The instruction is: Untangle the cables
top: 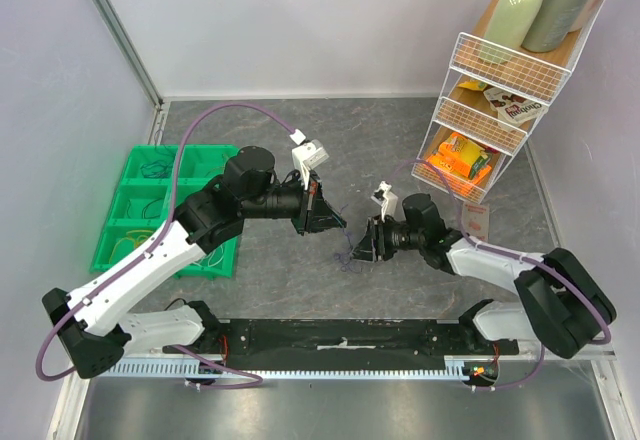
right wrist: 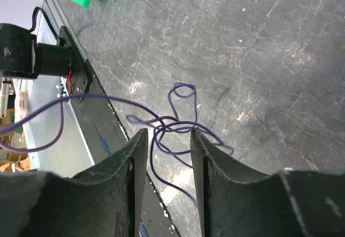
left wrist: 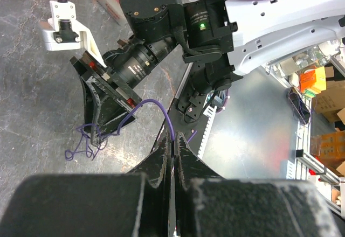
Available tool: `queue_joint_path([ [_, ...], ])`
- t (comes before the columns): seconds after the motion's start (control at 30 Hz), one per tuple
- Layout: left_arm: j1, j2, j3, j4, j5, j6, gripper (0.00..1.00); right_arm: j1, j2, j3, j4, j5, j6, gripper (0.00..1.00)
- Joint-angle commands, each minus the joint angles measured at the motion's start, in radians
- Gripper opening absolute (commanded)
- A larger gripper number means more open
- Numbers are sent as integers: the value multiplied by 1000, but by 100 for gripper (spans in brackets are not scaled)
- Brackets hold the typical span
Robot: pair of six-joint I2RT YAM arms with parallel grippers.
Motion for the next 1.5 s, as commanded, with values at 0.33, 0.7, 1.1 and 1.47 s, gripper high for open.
queue_joint_path([
  [0.33, -4, -23, -2, 25, -1, 19, 2, 4, -95, 5, -63, -9, -87, 36],
  [0.7, -4, -34, 3, 16, -18, 20, 2, 15, -47, 6, -16, 8, -61, 12],
  [1.1, -6, -316, 173, -234, -1117, 71, 2, 4, -179, 85, -522, 876, 10, 0],
  [1.47, -4, -600, 236, -166, -1513, 301, 2, -43, -225, 91, -599, 1008, 58, 0],
])
